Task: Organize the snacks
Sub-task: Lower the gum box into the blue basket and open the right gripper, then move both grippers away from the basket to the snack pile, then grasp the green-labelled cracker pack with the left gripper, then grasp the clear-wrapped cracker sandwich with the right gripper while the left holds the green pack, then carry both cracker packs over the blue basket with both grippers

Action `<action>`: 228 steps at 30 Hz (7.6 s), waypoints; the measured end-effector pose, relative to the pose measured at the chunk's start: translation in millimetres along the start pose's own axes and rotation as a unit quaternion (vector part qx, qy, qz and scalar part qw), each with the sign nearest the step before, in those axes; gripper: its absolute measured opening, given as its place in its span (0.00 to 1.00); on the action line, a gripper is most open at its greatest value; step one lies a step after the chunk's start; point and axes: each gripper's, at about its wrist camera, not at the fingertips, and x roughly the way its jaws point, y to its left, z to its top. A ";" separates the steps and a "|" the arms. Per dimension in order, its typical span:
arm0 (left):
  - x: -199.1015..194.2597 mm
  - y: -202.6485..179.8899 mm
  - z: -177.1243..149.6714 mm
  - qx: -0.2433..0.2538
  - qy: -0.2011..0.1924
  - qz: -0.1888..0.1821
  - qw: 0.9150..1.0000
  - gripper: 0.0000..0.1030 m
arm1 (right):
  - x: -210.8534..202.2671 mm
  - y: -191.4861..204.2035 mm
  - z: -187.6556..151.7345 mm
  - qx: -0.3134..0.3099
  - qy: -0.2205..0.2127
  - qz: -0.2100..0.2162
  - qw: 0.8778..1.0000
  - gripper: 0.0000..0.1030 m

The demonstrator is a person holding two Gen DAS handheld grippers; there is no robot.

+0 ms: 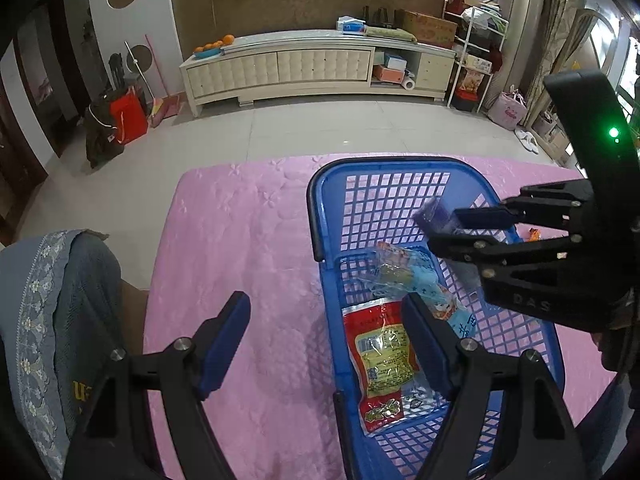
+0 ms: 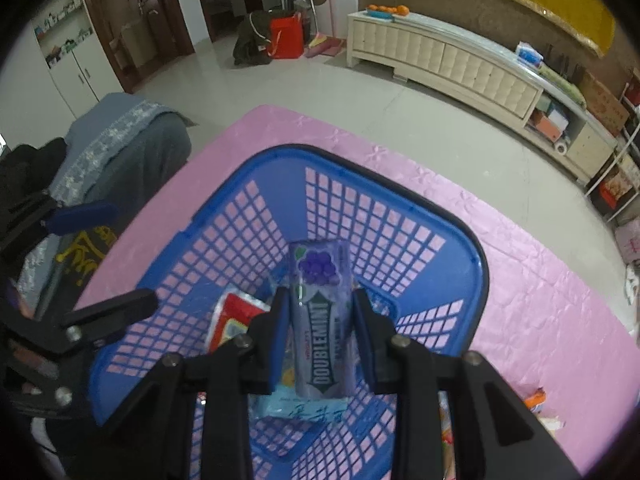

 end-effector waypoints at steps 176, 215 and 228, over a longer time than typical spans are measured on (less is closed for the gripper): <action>82.6 -302.0 -12.7 0.098 0.031 -0.052 0.993 0.52 | -5.8 -220.1 -212.4 -0.069 0.064 0.017 0.995 0.50; -132.3 -191.2 -47.7 0.118 -0.112 -0.030 0.986 0.52 | -191.6 -37.5 -158.7 -0.027 -0.099 -0.086 0.991 0.51; -134.5 -114.3 -44.8 0.131 -0.120 -0.014 0.984 0.52 | -152.0 0.0 -116.6 -0.008 -0.120 -0.047 0.992 0.51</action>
